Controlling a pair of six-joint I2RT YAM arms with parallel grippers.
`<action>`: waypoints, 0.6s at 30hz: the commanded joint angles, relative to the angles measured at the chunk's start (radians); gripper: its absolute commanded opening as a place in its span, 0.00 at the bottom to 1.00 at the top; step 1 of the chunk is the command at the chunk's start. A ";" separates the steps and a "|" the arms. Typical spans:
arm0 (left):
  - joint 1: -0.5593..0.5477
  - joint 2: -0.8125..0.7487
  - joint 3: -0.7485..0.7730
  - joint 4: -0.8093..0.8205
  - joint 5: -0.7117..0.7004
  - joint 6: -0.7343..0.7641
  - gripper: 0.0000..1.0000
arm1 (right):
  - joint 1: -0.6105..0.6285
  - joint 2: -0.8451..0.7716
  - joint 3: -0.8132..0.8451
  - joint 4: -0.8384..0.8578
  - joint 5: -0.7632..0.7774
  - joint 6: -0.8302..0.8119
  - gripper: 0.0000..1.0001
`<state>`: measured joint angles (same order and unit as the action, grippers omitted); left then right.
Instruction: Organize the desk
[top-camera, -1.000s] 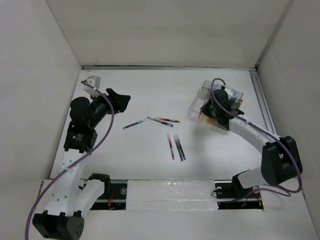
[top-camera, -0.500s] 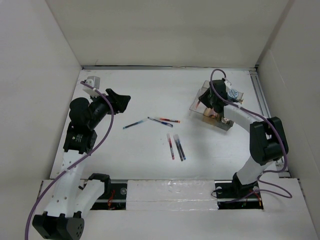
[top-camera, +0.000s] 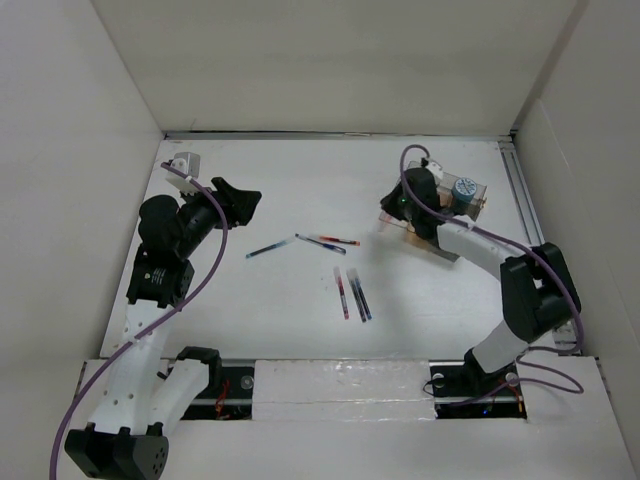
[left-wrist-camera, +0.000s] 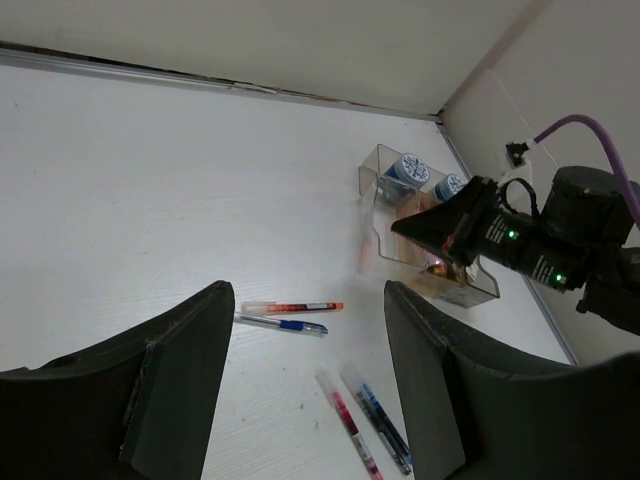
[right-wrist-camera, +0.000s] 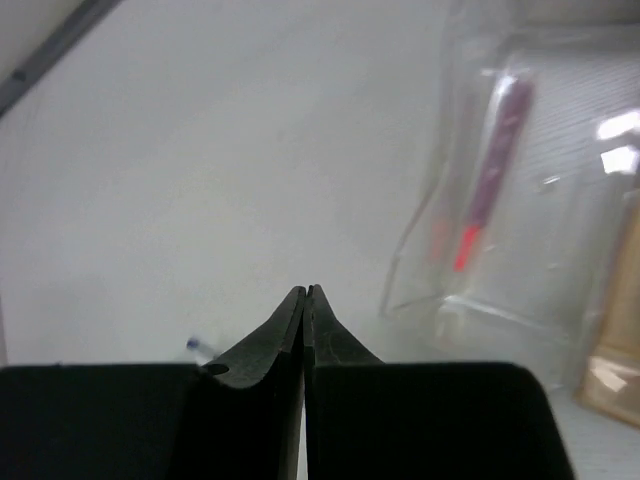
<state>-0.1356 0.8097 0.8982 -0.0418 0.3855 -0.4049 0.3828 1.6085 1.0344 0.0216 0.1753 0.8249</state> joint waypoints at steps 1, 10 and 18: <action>0.004 -0.014 0.001 0.048 0.007 0.000 0.58 | 0.134 0.017 0.024 0.045 -0.034 -0.111 0.04; 0.004 -0.020 -0.002 0.048 0.010 0.001 0.58 | 0.324 0.290 0.263 -0.169 0.096 -0.219 0.41; 0.004 -0.024 -0.001 0.048 0.006 0.001 0.58 | 0.344 0.346 0.328 -0.258 0.203 -0.260 0.54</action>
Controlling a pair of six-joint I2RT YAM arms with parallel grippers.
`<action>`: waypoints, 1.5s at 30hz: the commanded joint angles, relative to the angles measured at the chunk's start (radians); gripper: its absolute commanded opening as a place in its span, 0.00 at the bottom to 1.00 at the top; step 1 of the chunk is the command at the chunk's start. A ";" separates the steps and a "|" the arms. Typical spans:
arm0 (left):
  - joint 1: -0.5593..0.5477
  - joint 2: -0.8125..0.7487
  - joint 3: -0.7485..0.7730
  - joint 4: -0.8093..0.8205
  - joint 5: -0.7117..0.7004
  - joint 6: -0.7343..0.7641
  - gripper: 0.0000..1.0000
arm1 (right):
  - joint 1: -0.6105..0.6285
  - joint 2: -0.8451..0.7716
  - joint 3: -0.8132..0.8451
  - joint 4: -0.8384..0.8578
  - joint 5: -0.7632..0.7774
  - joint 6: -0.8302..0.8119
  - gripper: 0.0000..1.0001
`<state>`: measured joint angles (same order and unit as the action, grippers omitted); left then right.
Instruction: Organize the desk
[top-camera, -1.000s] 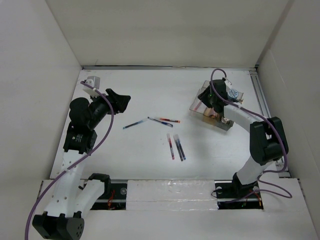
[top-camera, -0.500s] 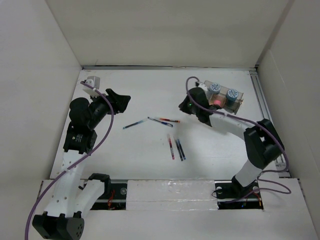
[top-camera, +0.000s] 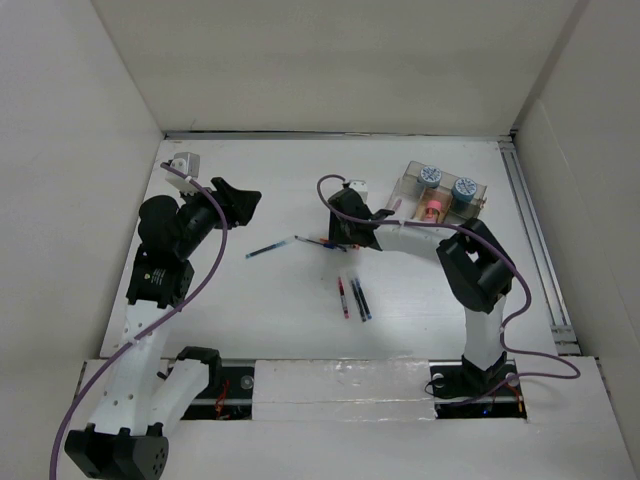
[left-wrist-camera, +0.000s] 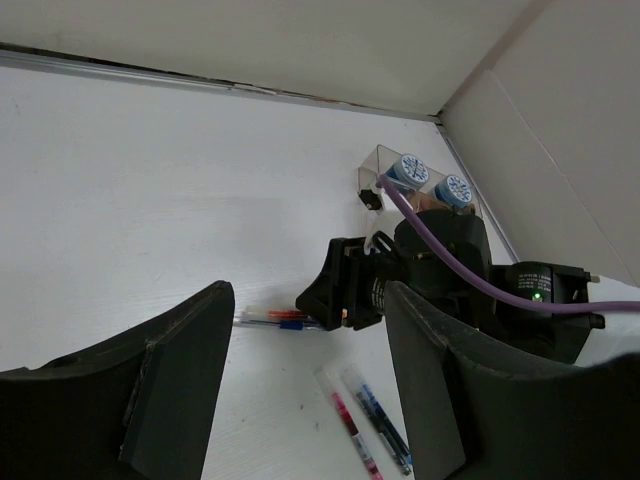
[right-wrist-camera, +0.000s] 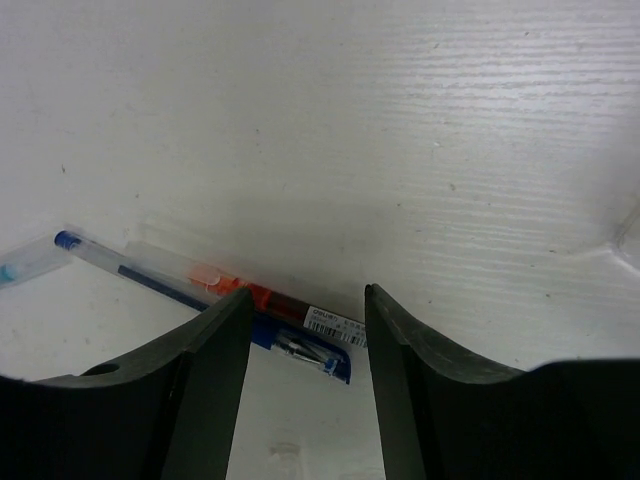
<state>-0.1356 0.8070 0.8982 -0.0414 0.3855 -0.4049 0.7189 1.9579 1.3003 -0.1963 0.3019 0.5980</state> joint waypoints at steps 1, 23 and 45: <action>0.004 -0.017 0.002 0.048 0.004 0.001 0.58 | 0.008 -0.001 0.063 -0.045 0.082 -0.035 0.54; 0.004 -0.025 -0.001 0.048 0.007 0.001 0.58 | 0.036 0.078 0.099 -0.072 0.031 -0.090 0.57; 0.004 -0.025 -0.004 0.048 0.007 0.000 0.58 | -0.030 -0.199 -0.009 -0.048 0.160 0.005 0.02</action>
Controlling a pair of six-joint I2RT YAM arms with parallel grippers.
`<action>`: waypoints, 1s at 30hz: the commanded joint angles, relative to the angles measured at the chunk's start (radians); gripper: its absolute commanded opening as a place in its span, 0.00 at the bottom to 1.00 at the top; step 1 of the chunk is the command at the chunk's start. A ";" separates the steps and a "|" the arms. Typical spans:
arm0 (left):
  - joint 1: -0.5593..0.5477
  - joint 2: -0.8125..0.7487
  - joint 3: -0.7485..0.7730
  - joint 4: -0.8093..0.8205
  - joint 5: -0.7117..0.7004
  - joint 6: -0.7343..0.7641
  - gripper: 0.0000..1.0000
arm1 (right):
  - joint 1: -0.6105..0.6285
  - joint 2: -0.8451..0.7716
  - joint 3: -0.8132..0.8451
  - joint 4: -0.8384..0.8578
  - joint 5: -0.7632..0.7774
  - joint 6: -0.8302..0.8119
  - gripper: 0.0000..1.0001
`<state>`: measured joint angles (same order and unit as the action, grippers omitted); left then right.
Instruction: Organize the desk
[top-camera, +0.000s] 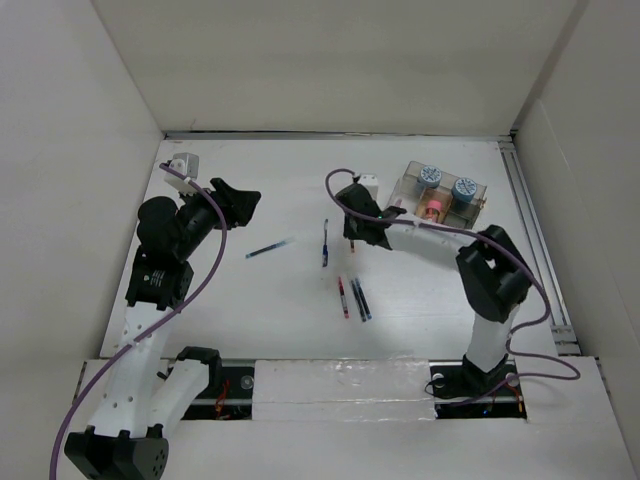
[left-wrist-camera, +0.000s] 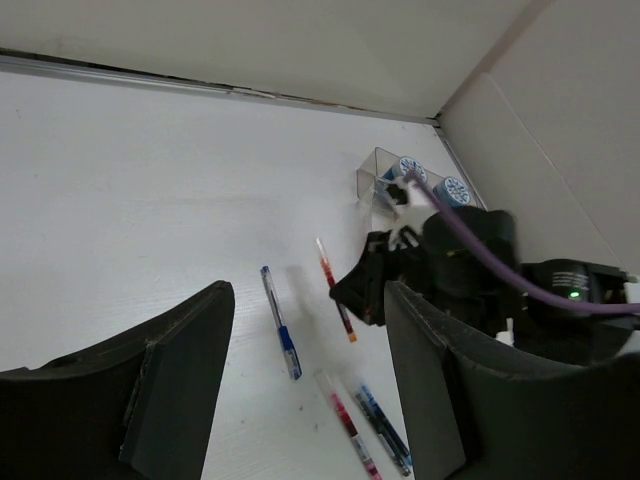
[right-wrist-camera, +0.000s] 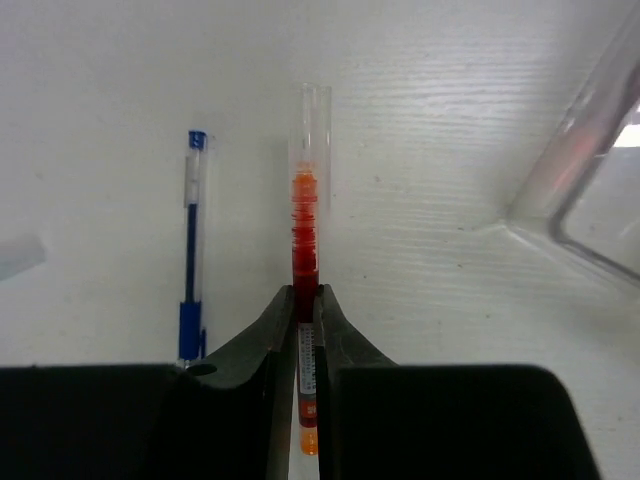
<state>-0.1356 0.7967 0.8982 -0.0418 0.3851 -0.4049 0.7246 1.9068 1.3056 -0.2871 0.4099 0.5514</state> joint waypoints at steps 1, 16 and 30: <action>0.004 -0.013 -0.001 0.048 0.006 0.000 0.58 | -0.072 -0.175 -0.049 0.074 0.052 0.068 0.02; 0.004 -0.004 -0.005 0.049 0.012 0.000 0.58 | -0.471 -0.249 -0.190 0.270 -0.267 0.272 0.07; 0.004 0.009 0.001 0.051 0.015 0.001 0.58 | -0.374 -0.328 -0.238 0.319 -0.220 0.240 0.31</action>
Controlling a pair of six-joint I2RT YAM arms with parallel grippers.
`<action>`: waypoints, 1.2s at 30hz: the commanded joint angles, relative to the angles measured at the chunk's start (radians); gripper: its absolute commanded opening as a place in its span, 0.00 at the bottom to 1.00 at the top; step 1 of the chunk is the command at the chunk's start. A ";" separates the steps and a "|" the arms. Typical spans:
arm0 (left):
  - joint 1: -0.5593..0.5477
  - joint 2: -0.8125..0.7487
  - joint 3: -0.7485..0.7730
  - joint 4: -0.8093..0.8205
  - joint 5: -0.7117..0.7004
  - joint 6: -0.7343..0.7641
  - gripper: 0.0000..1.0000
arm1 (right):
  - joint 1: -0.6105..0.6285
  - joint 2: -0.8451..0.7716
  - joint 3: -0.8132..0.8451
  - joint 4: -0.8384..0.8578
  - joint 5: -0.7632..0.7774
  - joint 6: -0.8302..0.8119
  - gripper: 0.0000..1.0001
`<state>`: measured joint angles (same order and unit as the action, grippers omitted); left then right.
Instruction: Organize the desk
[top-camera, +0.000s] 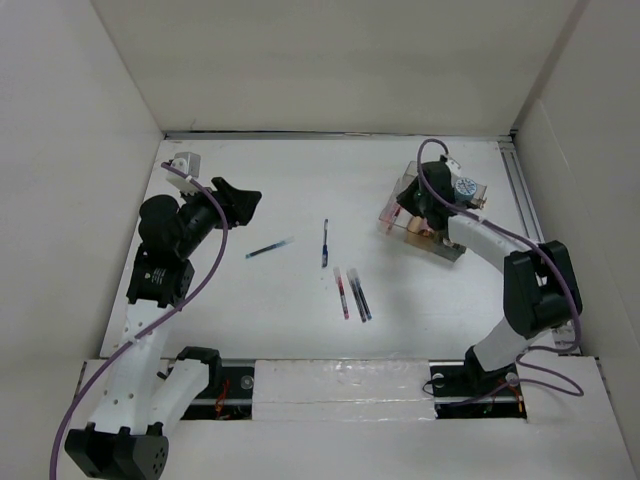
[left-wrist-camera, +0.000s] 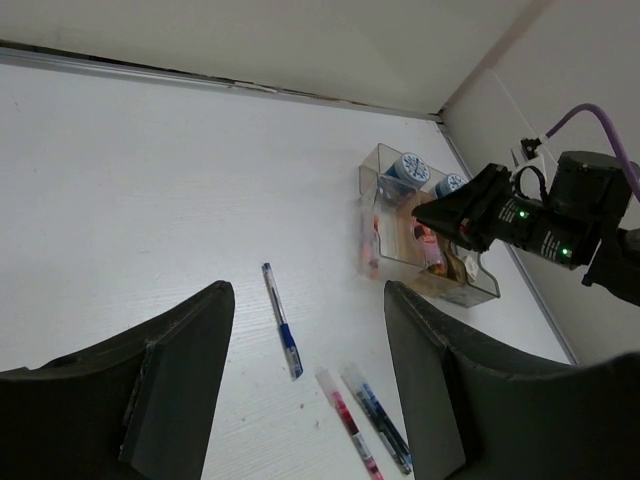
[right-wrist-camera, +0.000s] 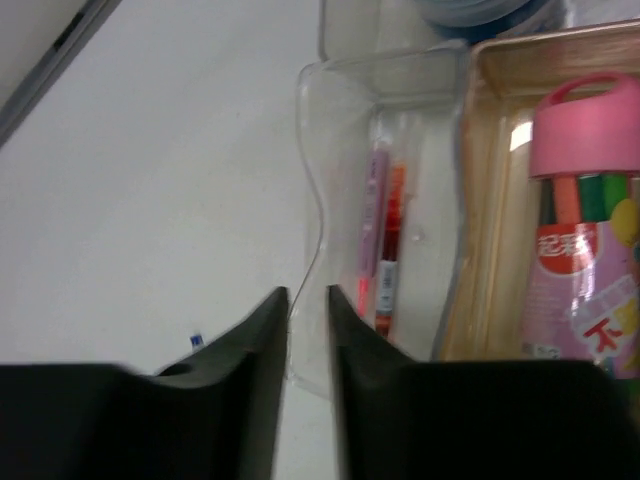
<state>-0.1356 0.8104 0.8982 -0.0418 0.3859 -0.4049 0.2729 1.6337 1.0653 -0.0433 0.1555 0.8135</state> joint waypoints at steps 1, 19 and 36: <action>0.004 -0.004 0.001 0.049 0.007 0.001 0.58 | 0.109 -0.052 0.005 0.074 0.036 -0.030 0.20; 0.004 -0.020 0.002 0.045 -0.013 0.002 0.51 | 0.554 0.377 0.340 -0.219 0.259 -0.139 0.46; 0.004 -0.027 0.002 0.045 -0.012 0.005 0.52 | 0.355 0.040 0.142 -0.030 0.168 -0.085 0.00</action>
<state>-0.1356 0.8024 0.8982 -0.0418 0.3737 -0.4049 0.7322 1.8381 1.2385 -0.2031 0.3325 0.6941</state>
